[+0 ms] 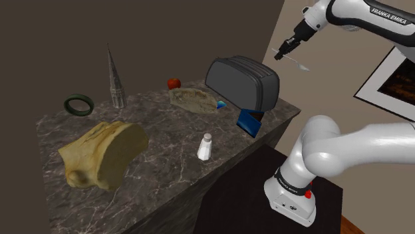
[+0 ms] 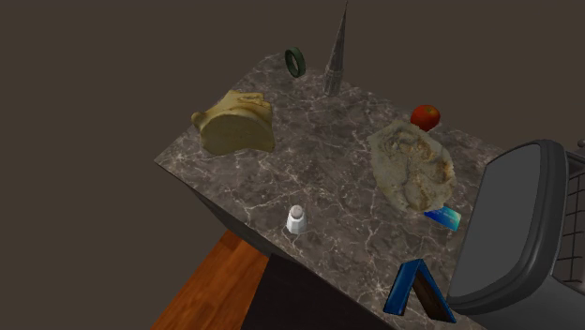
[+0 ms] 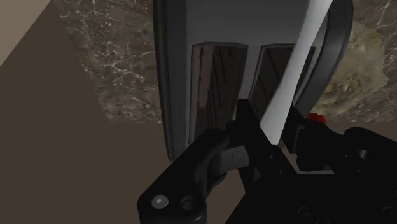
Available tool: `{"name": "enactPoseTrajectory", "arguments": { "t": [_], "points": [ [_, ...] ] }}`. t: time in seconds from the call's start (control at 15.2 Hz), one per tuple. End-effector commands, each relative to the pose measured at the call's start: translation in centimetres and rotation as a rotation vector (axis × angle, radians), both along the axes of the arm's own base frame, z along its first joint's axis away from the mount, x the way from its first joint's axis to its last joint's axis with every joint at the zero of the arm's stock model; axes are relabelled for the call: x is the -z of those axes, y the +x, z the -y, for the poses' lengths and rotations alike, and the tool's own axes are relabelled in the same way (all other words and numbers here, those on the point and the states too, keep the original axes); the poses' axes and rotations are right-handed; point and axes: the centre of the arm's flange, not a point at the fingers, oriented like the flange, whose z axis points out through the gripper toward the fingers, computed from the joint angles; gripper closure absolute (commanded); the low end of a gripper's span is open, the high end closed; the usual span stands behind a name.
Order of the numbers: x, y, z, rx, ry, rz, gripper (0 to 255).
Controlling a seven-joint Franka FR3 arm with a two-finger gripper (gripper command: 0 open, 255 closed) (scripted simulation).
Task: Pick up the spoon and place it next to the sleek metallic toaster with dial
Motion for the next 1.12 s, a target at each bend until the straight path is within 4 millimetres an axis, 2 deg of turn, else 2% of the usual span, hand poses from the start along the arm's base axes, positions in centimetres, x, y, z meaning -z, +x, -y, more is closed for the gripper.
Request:
{"name": "enactPoseTrajectory", "arguments": {
  "t": [0.0,0.73,0.79,1.06],
  "points": [
    [0.0,-1.5,2.2,-0.001,-0.001,-0.001,255],
    [-0.1,-9.0,14.7,-0.001,-0.001,-0.001,255],
    [-0.1,-9.5,15.5,-0.001,-0.001,-0.001,255],
    [2.1,-9.5,15.5,-0.001,-0.001,-0.001,255]
  ]
}}
